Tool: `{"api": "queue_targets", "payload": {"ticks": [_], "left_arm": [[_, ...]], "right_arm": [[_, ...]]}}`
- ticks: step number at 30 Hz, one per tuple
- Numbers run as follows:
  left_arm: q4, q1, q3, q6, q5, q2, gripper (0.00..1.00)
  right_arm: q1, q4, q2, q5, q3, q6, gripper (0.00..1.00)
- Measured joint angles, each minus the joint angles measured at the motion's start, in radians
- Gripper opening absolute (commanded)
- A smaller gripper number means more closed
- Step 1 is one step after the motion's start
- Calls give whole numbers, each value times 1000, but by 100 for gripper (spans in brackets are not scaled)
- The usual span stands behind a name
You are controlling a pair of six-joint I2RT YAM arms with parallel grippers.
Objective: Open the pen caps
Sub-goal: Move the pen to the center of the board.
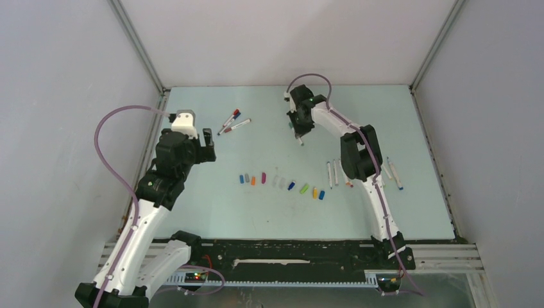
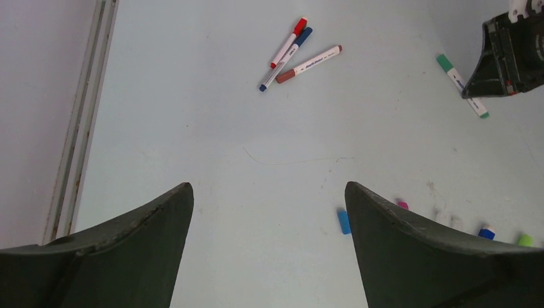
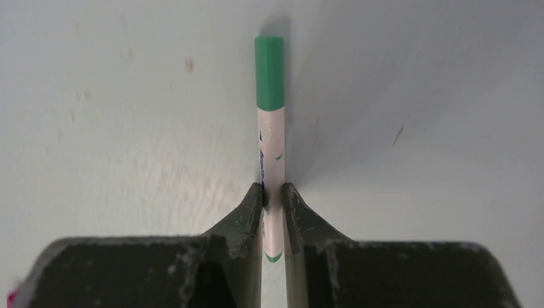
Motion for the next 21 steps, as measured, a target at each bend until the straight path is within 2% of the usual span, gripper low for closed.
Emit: {"api": "queue_targets", "payload": {"ticks": [8, 13, 21], "left_arm": [[0, 0, 0, 0, 15, -28, 90], [0, 1, -1, 0, 16, -35, 91], [0, 1, -1, 0, 17, -39, 91]], "right_arm": [[24, -40, -137, -24, -224, -56, 16], [29, -53, -142, -23, -230, -72, 24], [30, -124, -118, -26, -184, -82, 27]]}}
